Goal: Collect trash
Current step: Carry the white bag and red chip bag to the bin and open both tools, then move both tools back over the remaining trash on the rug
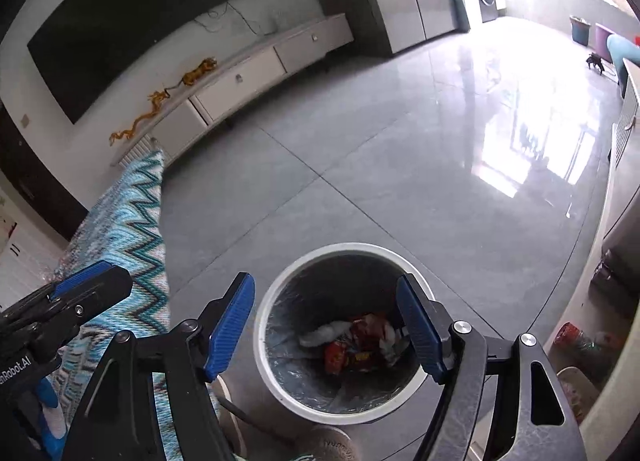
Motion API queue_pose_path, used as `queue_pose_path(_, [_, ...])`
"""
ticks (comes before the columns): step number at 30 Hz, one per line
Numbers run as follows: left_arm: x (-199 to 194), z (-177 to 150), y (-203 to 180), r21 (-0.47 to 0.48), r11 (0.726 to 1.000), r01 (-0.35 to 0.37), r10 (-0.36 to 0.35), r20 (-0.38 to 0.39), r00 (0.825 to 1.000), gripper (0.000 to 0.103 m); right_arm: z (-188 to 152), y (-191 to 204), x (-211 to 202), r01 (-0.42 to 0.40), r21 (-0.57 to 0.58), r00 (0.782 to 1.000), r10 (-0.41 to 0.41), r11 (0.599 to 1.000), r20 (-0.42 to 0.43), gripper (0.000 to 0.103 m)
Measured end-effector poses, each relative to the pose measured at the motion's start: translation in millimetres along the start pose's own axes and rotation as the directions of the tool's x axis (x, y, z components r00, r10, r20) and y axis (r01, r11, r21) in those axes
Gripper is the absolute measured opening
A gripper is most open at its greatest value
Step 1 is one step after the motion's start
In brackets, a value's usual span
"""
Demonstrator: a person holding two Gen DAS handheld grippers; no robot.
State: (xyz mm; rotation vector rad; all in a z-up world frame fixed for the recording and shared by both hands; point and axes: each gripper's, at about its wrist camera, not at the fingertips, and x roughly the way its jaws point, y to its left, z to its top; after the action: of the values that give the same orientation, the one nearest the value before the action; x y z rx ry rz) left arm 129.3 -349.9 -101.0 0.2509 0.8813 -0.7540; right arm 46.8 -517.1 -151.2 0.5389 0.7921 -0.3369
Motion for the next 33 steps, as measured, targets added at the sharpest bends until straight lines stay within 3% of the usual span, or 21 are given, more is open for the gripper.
queue_pose_path(6, [-46, -11, -1, 0.024, 0.994, -0.102, 0.101, 0.051, 0.994, 0.047, -4, 23, -45, -0.017, -0.026, 0.997, 0.019, 1.000, 0.078, 0.073])
queue_pose_path(11, [-94, -19, 17, -0.029, 0.978, -0.207, 0.209, 0.119, 0.971, 0.052, -7, 47, -88, -0.056, -0.058, 0.986, 0.064, 0.997, 0.154, 0.073])
queue_pose_path(15, [-139, -27, 33, -0.094, 0.955, -0.283, 0.296, 0.205, 0.933, 0.057, -11, 68, -115, -0.084, -0.092, 0.974, 0.102, 0.992, 0.200, 0.073])
queue_pose_path(21, [-191, -43, 52, -0.163, 0.926, -0.341, 0.375, 0.288, 0.881, 0.065, -17, 102, -146, -0.117, -0.154, 0.961, 0.151, 0.981, 0.233, 0.073])
queue_pose_path(33, [-257, -62, 96, -0.224, 0.891, -0.395, 0.452, 0.363, 0.815, 0.065, -18, 166, -185, -0.135, -0.279, 0.945, 0.208, 0.951, 0.253, 0.073])
